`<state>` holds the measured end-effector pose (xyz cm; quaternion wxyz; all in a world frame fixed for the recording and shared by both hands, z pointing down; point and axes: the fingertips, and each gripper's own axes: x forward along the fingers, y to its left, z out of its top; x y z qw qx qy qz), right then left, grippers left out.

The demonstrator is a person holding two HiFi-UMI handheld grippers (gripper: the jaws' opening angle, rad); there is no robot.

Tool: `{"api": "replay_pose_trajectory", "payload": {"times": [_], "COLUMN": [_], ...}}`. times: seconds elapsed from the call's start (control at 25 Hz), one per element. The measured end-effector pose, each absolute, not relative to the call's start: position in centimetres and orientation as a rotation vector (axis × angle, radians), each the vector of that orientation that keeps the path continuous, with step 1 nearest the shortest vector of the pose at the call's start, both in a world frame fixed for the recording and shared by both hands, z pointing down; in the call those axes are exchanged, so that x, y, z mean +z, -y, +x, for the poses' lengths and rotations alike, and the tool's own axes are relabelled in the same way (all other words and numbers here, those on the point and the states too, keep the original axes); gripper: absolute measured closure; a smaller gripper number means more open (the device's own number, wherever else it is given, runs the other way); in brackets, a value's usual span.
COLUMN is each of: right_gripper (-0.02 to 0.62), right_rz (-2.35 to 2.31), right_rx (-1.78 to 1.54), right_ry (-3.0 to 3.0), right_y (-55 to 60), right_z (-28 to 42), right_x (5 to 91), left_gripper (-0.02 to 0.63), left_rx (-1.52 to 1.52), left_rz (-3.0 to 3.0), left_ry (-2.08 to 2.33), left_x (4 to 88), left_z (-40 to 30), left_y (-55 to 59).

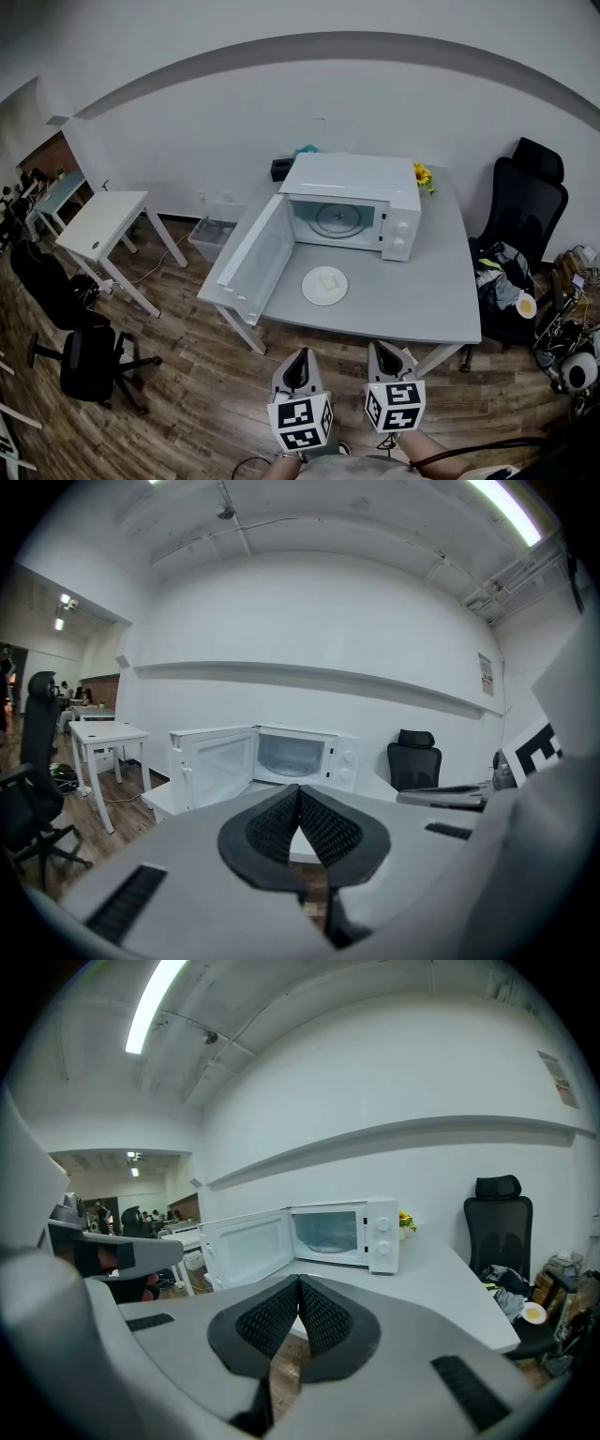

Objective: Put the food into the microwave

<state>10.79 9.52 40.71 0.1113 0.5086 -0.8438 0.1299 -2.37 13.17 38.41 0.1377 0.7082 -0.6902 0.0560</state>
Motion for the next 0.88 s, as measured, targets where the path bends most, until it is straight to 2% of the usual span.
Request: {"api": "replay_pose_trajectory", "payload": {"times": [0.88], "right_gripper": [0.58], "right_rz": [1.484], "right_rx": [0.358], "right_ry": [2.478], "right_y": [-0.6], "right_z": [6.7], "right_x": [41.2], "left_gripper": [0.603], "left_rx": [0.157], "left_rz": [2.068], "left_ry": [1.973], "left_x": [39.4], "left_z": [-5.7], "left_y": [-3.7]}}
